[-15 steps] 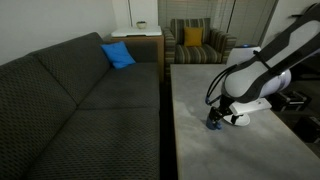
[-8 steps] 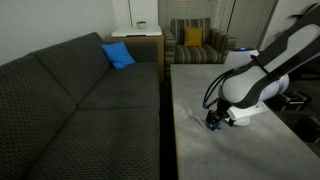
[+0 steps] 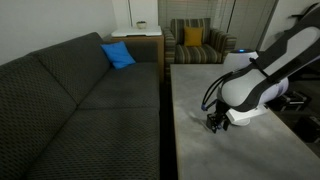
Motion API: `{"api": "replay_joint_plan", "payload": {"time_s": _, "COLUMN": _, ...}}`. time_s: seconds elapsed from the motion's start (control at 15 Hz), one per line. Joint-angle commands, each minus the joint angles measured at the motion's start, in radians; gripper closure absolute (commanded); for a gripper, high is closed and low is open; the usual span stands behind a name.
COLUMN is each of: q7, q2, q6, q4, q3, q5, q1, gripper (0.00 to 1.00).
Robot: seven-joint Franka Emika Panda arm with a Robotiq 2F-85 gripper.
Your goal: Put the blue cup on the white plate then remove the cup and put it on the table
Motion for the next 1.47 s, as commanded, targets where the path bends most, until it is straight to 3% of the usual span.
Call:
{"api": "replay_joint_plan", "payload": {"time_s": 0.0, "q7": -0.010, "q2": 0.000, "q6": 0.029, "q4": -0.017, "q3": -0.015, "q5": -0.002, "q1": 0.011, "gripper": 0.41}}
{"api": "replay_joint_plan", "payload": {"time_s": 0.33, "q7": -0.007, "q2": 0.000, "q6": 0.054, "q4": -0.022, "q3": -0.021, "q5": -0.004, "q1": 0.015, "gripper": 0.35}}
{"api": "replay_joint_plan", "payload": {"time_s": 0.6, "q7": -0.008, "q2": 0.000, "q6": 0.086, "q4": -0.027, "q3": -0.027, "q5": -0.006, "q1": 0.016, "gripper": 0.39}}
{"api": "replay_joint_plan", "payload": {"time_s": 0.73, "q7": -0.009, "q2": 0.000, "q6": 0.095, "q4": -0.029, "q3": -0.029, "q5": -0.006, "q1": 0.016, "gripper": 0.48}}
{"api": "replay_joint_plan", "payload": {"time_s": 0.87, "q7": -0.008, "q2": 0.000, "q6": 0.102, "q4": -0.030, "q3": -0.030, "q5": -0.006, "q1": 0.017, "gripper": 0.66}}
{"api": "replay_joint_plan", "payload": {"time_s": 1.0, "q7": -0.008, "q2": 0.000, "q6": 0.103, "q4": -0.031, "q3": -0.031, "q5": -0.006, "q1": 0.017, "gripper": 0.74}}
{"api": "replay_joint_plan", "payload": {"time_s": 1.07, "q7": -0.009, "q2": 0.000, "q6": 0.104, "q4": -0.031, "q3": -0.030, "q5": -0.006, "q1": 0.016, "gripper": 0.85}}
{"api": "replay_joint_plan", "payload": {"time_s": 1.2, "q7": -0.009, "q2": 0.000, "q6": 0.104, "q4": -0.031, "q3": -0.030, "q5": -0.005, "q1": 0.015, "gripper": 0.97}}
{"api": "replay_joint_plan", "payload": {"time_s": 1.4, "q7": -0.010, "q2": 0.000, "q6": 0.103, "q4": -0.031, "q3": -0.029, "q5": -0.005, "q1": 0.014, "gripper": 0.97}}
